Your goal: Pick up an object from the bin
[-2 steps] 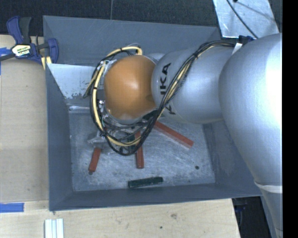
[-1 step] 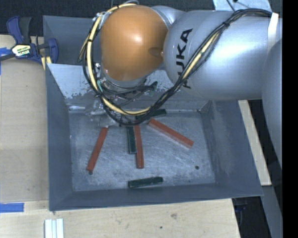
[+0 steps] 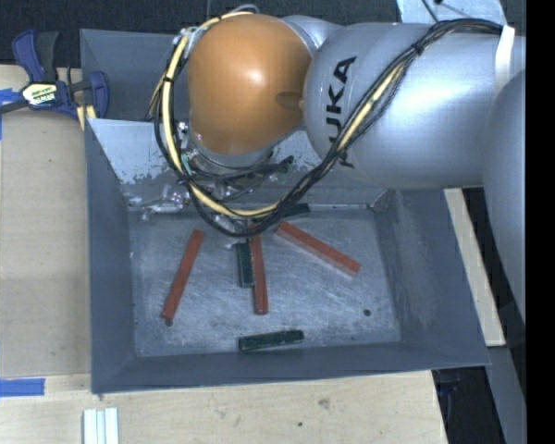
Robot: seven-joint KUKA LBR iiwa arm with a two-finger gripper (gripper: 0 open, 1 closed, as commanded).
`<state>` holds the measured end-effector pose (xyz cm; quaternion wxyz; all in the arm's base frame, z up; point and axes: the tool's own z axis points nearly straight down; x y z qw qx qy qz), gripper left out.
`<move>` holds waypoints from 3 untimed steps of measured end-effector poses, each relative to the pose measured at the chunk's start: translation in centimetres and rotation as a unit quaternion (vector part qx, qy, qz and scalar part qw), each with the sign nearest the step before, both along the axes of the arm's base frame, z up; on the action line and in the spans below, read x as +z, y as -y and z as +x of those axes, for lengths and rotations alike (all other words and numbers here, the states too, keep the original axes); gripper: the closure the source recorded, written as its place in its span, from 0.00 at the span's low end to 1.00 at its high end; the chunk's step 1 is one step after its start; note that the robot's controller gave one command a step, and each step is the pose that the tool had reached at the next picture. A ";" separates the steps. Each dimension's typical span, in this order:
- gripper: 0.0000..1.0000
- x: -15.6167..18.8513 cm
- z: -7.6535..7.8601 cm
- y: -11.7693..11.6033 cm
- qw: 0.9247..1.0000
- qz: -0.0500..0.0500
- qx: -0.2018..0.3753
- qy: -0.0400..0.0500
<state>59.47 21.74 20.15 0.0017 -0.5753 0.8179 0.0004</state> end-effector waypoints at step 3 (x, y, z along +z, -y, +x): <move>1.00 -1.5 0.7 -2.1 0.999 0.002 0.043 0.005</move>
Offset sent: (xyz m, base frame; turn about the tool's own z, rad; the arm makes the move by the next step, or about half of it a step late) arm 0.0000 0.0040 -0.1295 -0.0362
